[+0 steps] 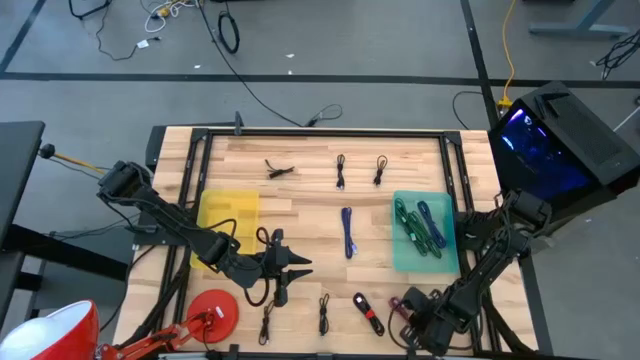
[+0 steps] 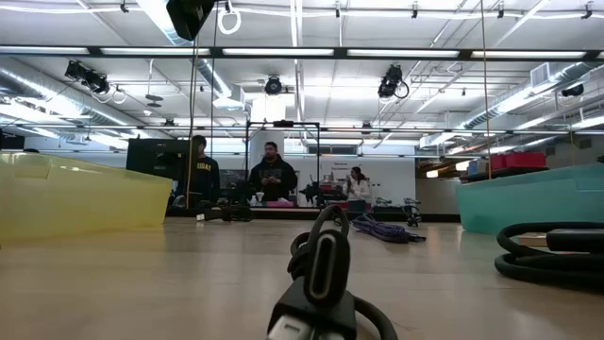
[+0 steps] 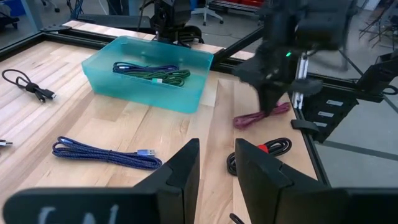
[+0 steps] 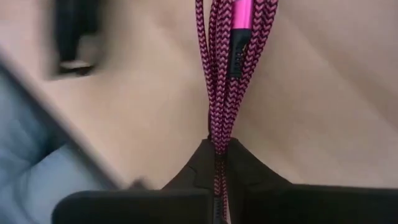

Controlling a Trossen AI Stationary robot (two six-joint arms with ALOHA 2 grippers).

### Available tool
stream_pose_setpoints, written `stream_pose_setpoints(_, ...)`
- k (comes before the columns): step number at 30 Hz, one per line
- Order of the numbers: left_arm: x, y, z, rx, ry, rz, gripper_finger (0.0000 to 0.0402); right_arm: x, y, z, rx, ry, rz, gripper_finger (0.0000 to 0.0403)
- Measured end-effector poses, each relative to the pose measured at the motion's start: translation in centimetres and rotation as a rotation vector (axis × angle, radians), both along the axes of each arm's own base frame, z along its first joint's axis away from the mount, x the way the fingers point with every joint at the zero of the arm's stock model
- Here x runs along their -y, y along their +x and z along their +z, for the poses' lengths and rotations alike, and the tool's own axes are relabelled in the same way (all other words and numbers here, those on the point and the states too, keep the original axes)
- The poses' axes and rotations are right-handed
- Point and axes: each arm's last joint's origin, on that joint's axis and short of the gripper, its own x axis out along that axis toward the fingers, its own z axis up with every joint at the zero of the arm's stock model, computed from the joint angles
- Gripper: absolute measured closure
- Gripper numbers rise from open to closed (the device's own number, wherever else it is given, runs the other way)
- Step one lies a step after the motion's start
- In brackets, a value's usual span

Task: Pick & Place USB Port
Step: Put the black and pink charger cable into the light green bin

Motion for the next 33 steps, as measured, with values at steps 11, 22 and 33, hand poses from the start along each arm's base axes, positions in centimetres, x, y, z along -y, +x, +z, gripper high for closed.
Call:
stream_pose_setpoints(11,0.0,0.0,0.0,0.0,0.0,0.0,0.0294,0.3,1.7,6.2,0.264,-0.119,0.035,0.0398)
stream_pose_setpoints(22,0.0,0.0,0.0,0.0,0.0,0.0,0.0294,4.4,0.1,10.9,0.37,-0.417,-0.033,0.0399)
stream_pose_setpoints(33,0.0,0.0,0.0,0.0,0.001,-0.002,0.0294,9.6,-2.8,12.2,0.14,-0.648,-0.269,0.0399)
